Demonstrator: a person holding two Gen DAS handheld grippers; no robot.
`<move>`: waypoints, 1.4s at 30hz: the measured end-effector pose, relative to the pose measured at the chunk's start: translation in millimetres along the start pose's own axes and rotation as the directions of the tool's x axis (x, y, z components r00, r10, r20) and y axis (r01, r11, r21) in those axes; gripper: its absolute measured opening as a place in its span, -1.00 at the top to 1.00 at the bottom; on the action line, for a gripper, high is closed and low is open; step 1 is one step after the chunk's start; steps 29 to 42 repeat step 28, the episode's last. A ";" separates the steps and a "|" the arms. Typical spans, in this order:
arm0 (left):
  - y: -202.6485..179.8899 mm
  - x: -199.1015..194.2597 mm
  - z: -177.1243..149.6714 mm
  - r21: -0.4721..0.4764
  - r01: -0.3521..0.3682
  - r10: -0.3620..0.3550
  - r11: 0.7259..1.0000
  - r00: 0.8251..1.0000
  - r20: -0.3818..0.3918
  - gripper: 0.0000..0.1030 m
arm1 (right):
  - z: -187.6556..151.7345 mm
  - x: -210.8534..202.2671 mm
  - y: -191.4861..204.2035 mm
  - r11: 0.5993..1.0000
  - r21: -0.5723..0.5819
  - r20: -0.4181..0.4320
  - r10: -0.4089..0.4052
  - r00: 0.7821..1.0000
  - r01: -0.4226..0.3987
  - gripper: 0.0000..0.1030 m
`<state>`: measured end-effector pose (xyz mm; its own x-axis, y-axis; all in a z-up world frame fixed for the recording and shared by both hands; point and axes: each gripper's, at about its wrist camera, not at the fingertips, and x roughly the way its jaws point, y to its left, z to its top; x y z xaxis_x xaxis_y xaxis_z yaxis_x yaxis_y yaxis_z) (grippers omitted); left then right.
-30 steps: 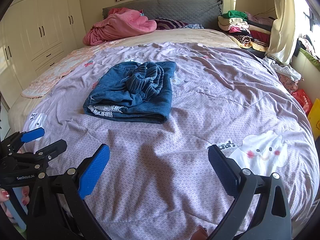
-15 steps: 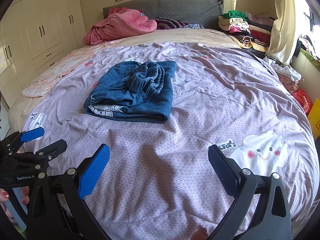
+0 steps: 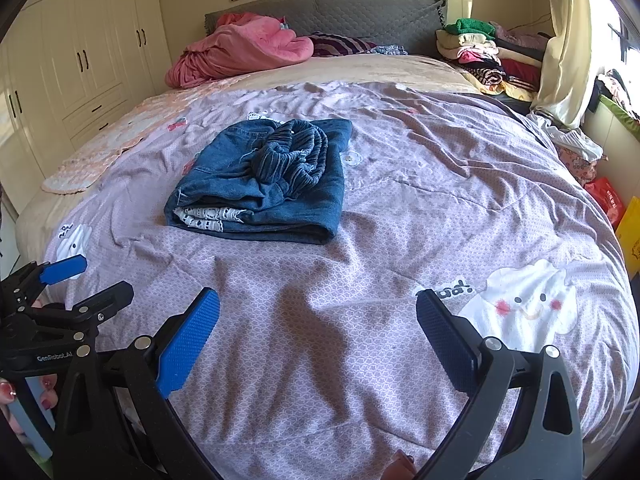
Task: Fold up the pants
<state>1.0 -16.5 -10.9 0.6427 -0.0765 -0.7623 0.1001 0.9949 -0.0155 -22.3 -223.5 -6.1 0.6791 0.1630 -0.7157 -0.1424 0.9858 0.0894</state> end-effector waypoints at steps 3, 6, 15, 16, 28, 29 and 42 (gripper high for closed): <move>-0.3 0.6 0.9 0.000 -0.004 0.004 1.000 1.000 0.001 -0.81 | -0.5 2.6 -1.3 1.000 0.002 -0.005 0.000 1.000 0.000 -0.91; -0.2 0.8 1.5 -0.002 -0.007 0.007 1.000 1.000 0.000 -0.81 | 0.3 4.8 -2.1 1.000 0.001 -0.009 0.000 1.000 0.000 -0.91; 3.6 8.7 5.8 -0.009 -0.013 0.013 1.000 1.000 -0.019 -0.81 | 4.0 12.2 -13.1 1.000 0.019 -0.016 -0.002 1.000 0.002 -0.91; 8.2 10.4 8.6 -0.021 -0.010 0.010 1.000 1.000 -0.015 -0.81 | 5.1 12.8 -18.6 1.000 0.029 -0.018 -0.003 1.000 0.004 -0.91; 150.3 81.7 87.3 -0.124 -0.272 0.263 0.954 0.961 -0.083 -0.82 | 47.7 34.4 -206.9 0.941 0.184 -0.091 -0.270 0.958 0.283 -0.91; 150.3 81.7 87.3 -0.124 -0.272 0.263 0.954 0.961 -0.083 -0.82 | 47.7 34.4 -206.9 0.941 0.184 -0.091 -0.270 0.958 0.283 -0.91; 150.3 81.7 87.3 -0.124 -0.272 0.263 0.954 0.961 -0.083 -0.82 | 47.7 34.4 -206.9 0.941 0.184 -0.091 -0.270 0.958 0.283 -0.91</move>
